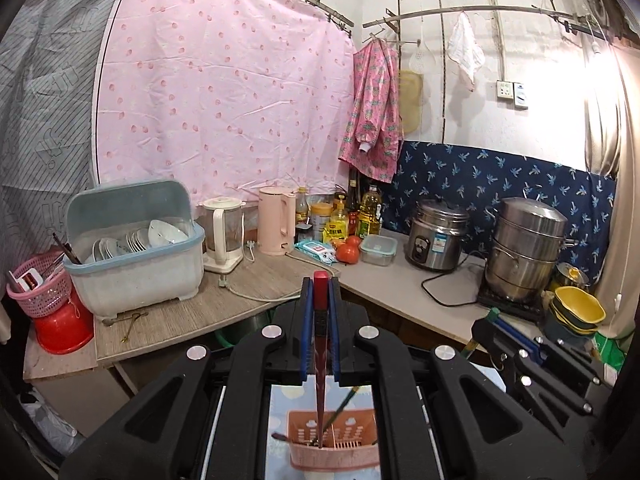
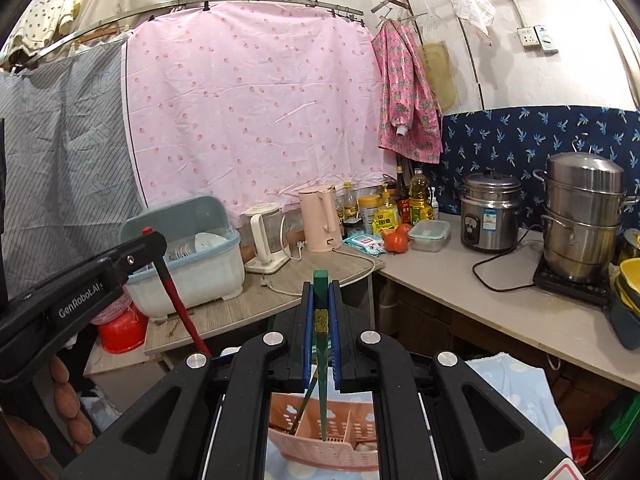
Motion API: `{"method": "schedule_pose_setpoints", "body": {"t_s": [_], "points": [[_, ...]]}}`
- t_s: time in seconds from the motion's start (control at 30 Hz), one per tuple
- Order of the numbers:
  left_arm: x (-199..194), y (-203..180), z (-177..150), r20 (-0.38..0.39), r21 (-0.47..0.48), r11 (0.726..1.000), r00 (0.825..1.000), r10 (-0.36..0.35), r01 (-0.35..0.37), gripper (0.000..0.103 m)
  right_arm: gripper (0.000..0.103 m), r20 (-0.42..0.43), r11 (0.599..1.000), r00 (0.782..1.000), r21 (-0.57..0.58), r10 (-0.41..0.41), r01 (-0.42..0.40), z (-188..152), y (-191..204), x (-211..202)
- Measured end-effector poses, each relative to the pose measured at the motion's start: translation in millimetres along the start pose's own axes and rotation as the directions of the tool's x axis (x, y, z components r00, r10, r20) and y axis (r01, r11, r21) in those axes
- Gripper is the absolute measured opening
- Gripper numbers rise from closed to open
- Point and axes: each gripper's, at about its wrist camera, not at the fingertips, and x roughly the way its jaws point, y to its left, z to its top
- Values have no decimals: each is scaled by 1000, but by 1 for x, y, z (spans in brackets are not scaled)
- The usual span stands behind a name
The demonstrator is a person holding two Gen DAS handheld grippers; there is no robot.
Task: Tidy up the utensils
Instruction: 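Carry both chopsticks up and lower them tip-first into the pink holder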
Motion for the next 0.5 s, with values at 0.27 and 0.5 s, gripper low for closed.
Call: {"method": "schedule_pose_setpoints", "body": {"t_s": [0.27,0.5], "points": [[44,8,-28,-52,1,1000,999,13,-13,7,7,-83,1000,997,0,-6,6,-35,-4,47],[62,10,-63,-124,1,1000,992,13,-13,8,15,-136,999,990,-13,-32,31,-64,-7,60]]}}
